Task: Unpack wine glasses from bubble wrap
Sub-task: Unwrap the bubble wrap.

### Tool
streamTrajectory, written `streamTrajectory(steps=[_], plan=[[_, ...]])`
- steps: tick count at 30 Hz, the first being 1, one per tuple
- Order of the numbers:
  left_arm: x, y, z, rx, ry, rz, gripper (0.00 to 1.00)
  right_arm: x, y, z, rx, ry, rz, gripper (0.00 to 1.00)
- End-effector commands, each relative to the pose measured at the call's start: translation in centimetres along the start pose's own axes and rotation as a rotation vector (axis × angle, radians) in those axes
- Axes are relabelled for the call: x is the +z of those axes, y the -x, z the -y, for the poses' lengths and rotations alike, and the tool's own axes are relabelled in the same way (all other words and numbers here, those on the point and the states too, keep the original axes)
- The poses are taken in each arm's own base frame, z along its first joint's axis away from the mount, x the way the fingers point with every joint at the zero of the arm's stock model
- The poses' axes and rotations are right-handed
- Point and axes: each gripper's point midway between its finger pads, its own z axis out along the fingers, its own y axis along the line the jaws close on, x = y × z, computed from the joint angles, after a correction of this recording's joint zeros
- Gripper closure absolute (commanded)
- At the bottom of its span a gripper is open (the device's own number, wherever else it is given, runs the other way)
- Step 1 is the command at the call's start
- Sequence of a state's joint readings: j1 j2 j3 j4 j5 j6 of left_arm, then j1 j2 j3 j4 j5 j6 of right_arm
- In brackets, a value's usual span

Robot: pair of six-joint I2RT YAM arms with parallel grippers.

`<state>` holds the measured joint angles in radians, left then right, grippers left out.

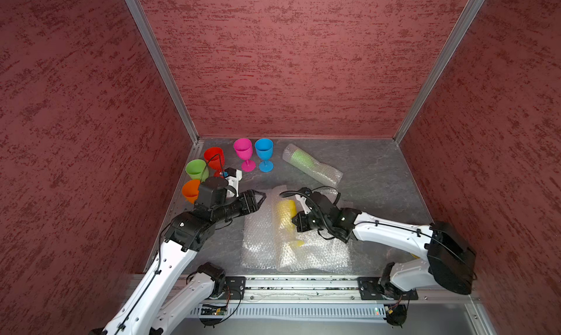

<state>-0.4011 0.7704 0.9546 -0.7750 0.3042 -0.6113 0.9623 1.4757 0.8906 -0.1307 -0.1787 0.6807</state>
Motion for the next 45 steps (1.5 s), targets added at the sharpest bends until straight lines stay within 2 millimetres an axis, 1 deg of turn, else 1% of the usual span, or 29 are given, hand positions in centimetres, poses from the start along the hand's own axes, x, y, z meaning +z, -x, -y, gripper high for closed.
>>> streamTrajectory(steps=[1, 3, 5, 7, 9, 10, 12, 13, 15, 16, 17, 18, 20, 22, 25, 27, 29, 31, 34, 37, 42, 45], plan=[[-0.9, 0.2, -0.3, 0.016, 0.028, 0.016, 0.35, 2.2, 2.0, -4.6, 0.0, 0.138, 0.02, 0.93], [-1.2, 0.3, -0.5, 0.015, 0.043, 0.024, 0.34, 3.7, 2.7, -6.2, 0.006, 0.187, 0.019, 0.84], [-1.6, 0.4, -0.7, 0.019, 0.059, 0.037, 0.33, 5.1, 3.3, -8.2, 0.018, 0.261, 0.013, 0.78], [-2.1, 0.5, -0.9, 0.022, 0.073, 0.051, 0.31, 5.5, 3.9, -10.1, 0.023, 0.339, 0.013, 0.74], [-2.3, 0.5, -1.0, 0.025, 0.078, 0.055, 0.3, 4.8, 4.8, -11.5, 0.023, 0.401, 0.049, 0.7], [-2.1, 0.4, -1.1, 0.023, 0.081, 0.05, 0.3, 3.9, 5.4, -11.9, 0.021, 0.419, 0.087, 0.65], [-1.7, -0.2, -1.3, 0.018, 0.077, 0.027, 0.3, 1.8, 6.9, -11.6, 0.022, 0.397, 0.176, 0.56], [-1.3, -0.5, -1.4, 0.012, 0.071, 0.009, 0.29, 0.6, 7.6, -10.8, 0.029, 0.353, 0.226, 0.54], [0.2, -1.8, -2.0, -0.012, 0.063, -0.054, 0.27, -1.4, 8.4, -8.0, 0.047, 0.235, 0.305, 0.53], [1.2, -2.8, -2.7, -0.036, 0.069, -0.103, 0.26, -2.4, 8.6, -6.1, 0.065, 0.146, 0.345, 0.54], [2.3, -3.8, -3.5, -0.065, 0.086, -0.155, 0.26, -3.6, 8.6, -4.0, 0.085, 0.058, 0.379, 0.58], [3.2, -4.6, -4.3, -0.094, 0.108, -0.194, 0.25, -4.3, 8.3, -2.0, 0.099, -0.016, 0.394, 0.61], [4.9, -6.3, -6.5, -0.161, 0.173, -0.265, 0.25, -5.6, 7.0, 2.6, 0.154, -0.173, 0.412, 0.72], [6.3, -7.5, -8.2, -0.194, 0.22, -0.304, 0.25, -6.4, 5.3, 5.9, 0.189, -0.259, 0.411, 0.77], [8.1, -8.5, -10.0, -0.258, 0.254, -0.327, 0.25, -6.5, 2.4, 9.6, 0.25, -0.317, 0.386, 0.84], [9.0, -8.8, -10.9, -0.296, 0.279, -0.328, 0.25, -5.9, 0.9, 11.2, 0.268, -0.338, 0.36, 0.87], [9.9, -9.0, -11.6, -0.318, 0.306, -0.326, 0.25, -5.6, -0.1, 12.8, 0.278, -0.383, 0.344, 0.89], [10.8, -9.4, -12.6, -0.333, 0.348, -0.318, 0.24, -5.3, -1.0, 14.5, 0.29, -0.441, 0.335, 0.92], [12.1, -10.2, -14.1, -0.344, 0.408, -0.331, 0.23, -4.6, -2.6, 16.8, 0.343, -0.472, 0.315, 0.97], [13.4, -10.9, -14.9, -0.351, 0.447, -0.36, 0.23, -4.5, -3.6, 18.9, 0.379, -0.519, 0.303, 1.0], [15.4, -11.8, -15.2, -0.342, 0.465, -0.396, 0.24, -5.1, -4.6, 20.9, 0.408, -0.564, 0.293, 1.0], [16.2, -12.5, -15.4, -0.345, 0.481, -0.424, 0.24, -5.7, -4.9, 21.9, 0.435, -0.58, 0.297, 1.0]])
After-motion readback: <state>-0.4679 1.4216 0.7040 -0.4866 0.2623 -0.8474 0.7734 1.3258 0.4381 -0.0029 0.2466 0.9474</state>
